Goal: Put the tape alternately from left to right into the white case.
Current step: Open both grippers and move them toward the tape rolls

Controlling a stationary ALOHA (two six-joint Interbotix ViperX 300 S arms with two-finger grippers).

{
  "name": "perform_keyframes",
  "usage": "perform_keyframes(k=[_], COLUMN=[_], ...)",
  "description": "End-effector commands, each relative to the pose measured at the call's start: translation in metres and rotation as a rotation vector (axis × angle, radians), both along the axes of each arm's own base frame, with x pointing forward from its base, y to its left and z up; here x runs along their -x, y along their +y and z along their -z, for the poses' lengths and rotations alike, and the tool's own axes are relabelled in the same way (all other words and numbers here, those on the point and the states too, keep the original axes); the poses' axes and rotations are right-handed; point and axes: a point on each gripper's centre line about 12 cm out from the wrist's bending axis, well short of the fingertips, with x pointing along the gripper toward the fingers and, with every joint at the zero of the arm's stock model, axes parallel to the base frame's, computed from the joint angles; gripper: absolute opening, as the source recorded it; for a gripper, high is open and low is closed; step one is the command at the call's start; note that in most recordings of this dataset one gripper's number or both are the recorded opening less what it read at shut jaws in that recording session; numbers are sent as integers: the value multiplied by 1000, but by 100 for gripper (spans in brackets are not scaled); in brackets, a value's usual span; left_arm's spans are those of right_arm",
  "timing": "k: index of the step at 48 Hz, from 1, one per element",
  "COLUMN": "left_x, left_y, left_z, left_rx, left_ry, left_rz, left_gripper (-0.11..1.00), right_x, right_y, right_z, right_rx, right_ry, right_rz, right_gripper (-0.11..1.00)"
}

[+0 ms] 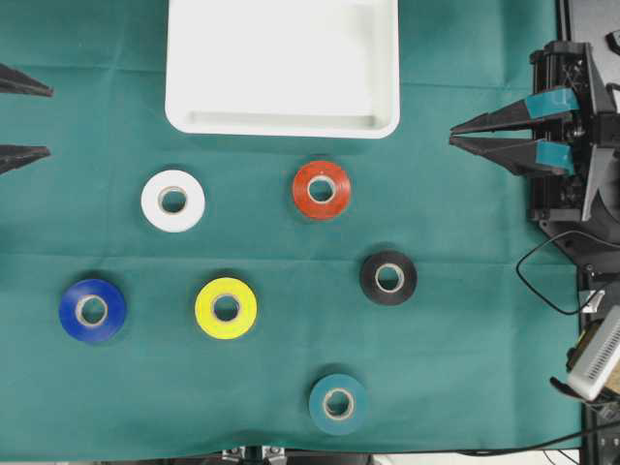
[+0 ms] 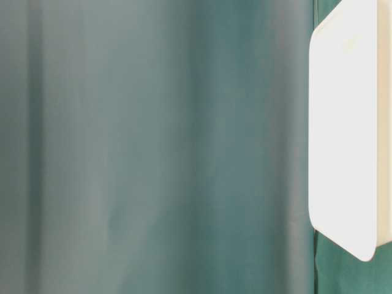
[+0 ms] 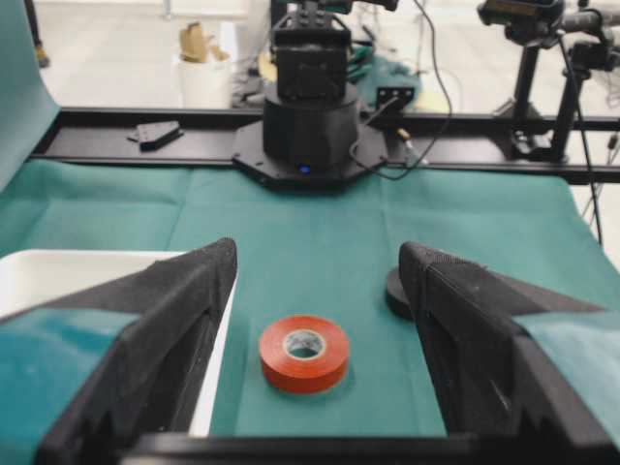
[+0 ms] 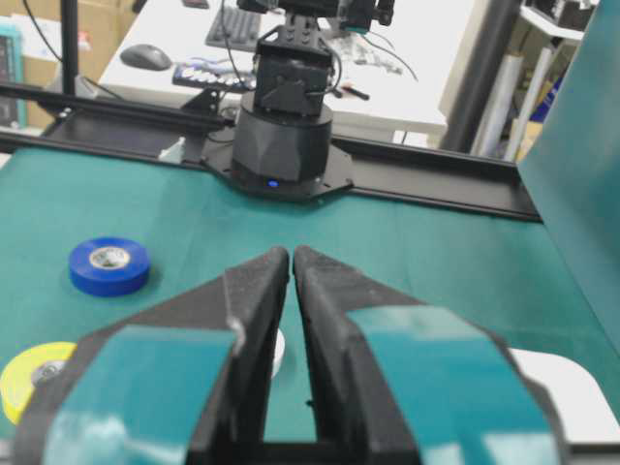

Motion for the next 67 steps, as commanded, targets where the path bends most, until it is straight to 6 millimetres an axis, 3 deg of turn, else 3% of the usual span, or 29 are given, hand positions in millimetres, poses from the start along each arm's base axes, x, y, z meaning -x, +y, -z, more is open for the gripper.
perform_keyframes(k=[1, 3, 9, 14, 38, 43, 47, 56, 59, 67], left_x=[0, 0, 0, 0, -2, -2, -2, -2, -2, -4], left_y=[-1, -2, -5, -6, -6, -6, -6, -6, -6, -6], left_z=[5, 7, 7, 8, 7, 8, 11, 11, 11, 12], left_rx=[30, 30, 27, 21, 16, 16, 16, 17, 17, 22], left_ry=[5, 11, 6, 11, 16, 19, 28, 31, 29, 40], left_rz=[4, 7, 24, 30, 29, 29, 29, 29, 29, 28], left_gripper=[24, 22, 0, -9, -9, -2, 10, 60, 75, 74], right_x=[-1, 0, 6, 11, 8, 6, 6, 6, 6, 4], right_y=[1, 0, -3, -4, -12, -14, -14, -14, -14, -14], right_z=[-1, 2, 8, 9, 18, 19, 19, 18, 18, 20], right_rx=[-6, -6, -6, -6, -10, -11, -11, -12, -12, -21], right_ry=[-8, 0, 3, -11, 33, 43, 43, 41, 43, 64], right_rz=[-6, -3, 14, 19, 65, 72, 72, 72, 72, 72], right_gripper=[24, 21, 1, -4, -3, 8, 27, 78, 77, 76])
